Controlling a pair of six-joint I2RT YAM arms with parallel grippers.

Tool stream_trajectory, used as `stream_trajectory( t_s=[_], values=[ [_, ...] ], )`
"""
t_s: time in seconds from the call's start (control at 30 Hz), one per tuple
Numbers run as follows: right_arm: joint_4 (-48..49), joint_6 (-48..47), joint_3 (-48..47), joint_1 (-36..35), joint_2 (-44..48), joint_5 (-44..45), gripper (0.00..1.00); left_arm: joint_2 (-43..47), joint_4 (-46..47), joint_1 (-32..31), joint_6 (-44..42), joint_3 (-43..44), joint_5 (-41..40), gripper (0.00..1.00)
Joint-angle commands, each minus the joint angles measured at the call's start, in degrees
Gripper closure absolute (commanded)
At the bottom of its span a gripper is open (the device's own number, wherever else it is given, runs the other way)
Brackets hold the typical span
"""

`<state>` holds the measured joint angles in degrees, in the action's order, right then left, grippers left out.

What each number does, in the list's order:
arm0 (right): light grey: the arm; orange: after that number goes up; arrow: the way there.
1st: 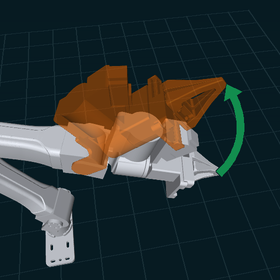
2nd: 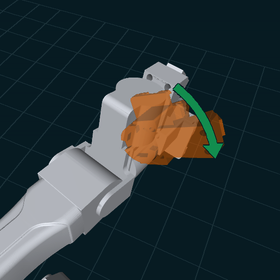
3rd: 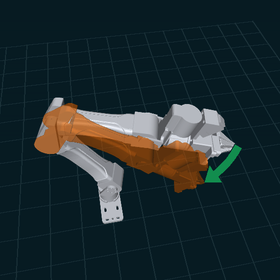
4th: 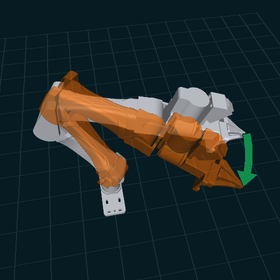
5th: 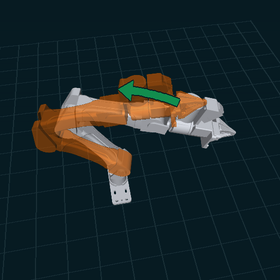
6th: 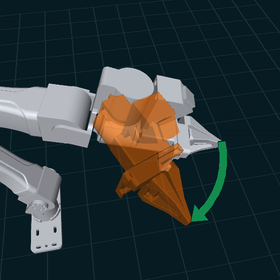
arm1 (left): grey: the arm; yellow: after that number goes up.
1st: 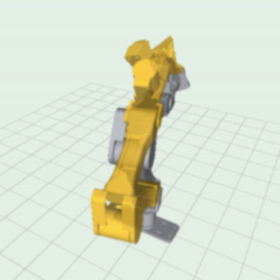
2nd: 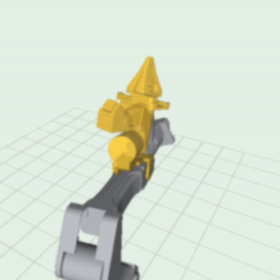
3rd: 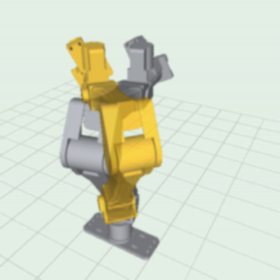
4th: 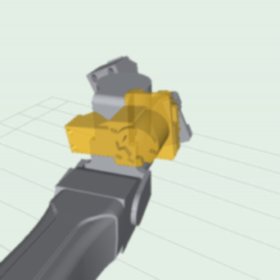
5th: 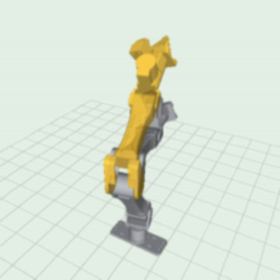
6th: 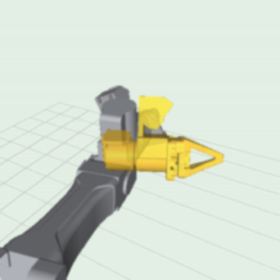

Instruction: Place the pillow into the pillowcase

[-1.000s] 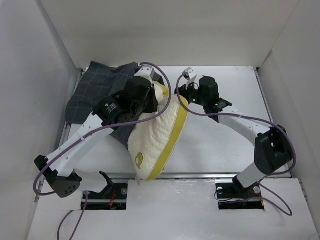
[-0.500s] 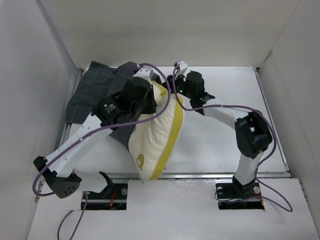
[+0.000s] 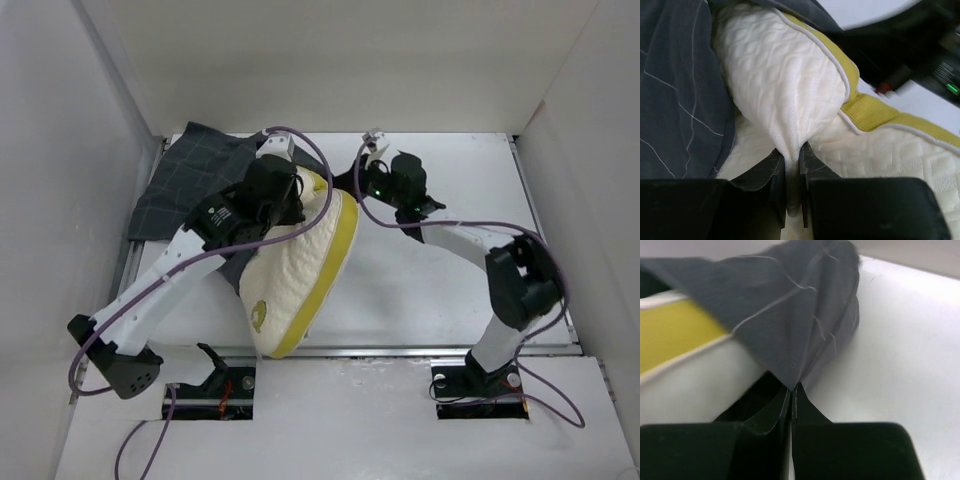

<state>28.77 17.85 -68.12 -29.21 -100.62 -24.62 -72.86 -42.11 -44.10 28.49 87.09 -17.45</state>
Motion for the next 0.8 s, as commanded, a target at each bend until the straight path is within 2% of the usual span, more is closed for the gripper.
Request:
stream_trajectory(
  t_s=[0.0,0.1,0.2,0.23,0.4,0.53,0.6,0.7,0.73,0.77],
  values=[
    [2.1,0.3,5.9,0.9,12.5,-5.6,1.00,-4.7,6.2,4.0,0.4,-0.8,-6.7,1.00],
    [-2.0,0.3,10.5,0.9,19.9,-9.3,1.00,-10.4,7.4,5.9,1.2,-0.8,-10.4,1.00],
    [-5.5,-0.3,14.7,0.9,26.2,-9.3,1.00,-15.7,8.0,8.1,2.0,1.1,-12.4,1.00],
    [-7.0,-0.3,15.5,0.9,30.5,-8.6,1.00,-19.4,8.0,8.8,3.0,2.8,-12.4,1.00],
    [-19.8,-2.4,18.6,0.9,40.8,-8.7,1.00,-28.5,8.0,10.7,7.3,9.9,-11.4,1.00],
    [-29.3,-4.5,20.6,0.9,45.1,-5.4,1.00,-29.1,9.5,10.7,8.2,10.5,-11.8,1.00],
    [-30.5,-4.5,22.0,0.9,47.5,-4.5,1.00,-30.6,10.0,10.7,9.0,11.1,-12.0,1.00],
    [-31.6,-4.5,23.0,0.9,47.5,-0.1,1.00,-31.8,11.8,10.7,7.2,11.8,-5.3,1.00],
    [-32.2,-5.3,23.0,0.9,46.7,-0.1,1.00,-32.5,11.8,10.0,6.6,11.8,-4.0,0.98],
    [-32.8,-5.3,23.0,0.9,46.1,0.6,1.00,-32.5,11.8,9.4,5.9,11.8,-3.0,0.85]
  ],
)
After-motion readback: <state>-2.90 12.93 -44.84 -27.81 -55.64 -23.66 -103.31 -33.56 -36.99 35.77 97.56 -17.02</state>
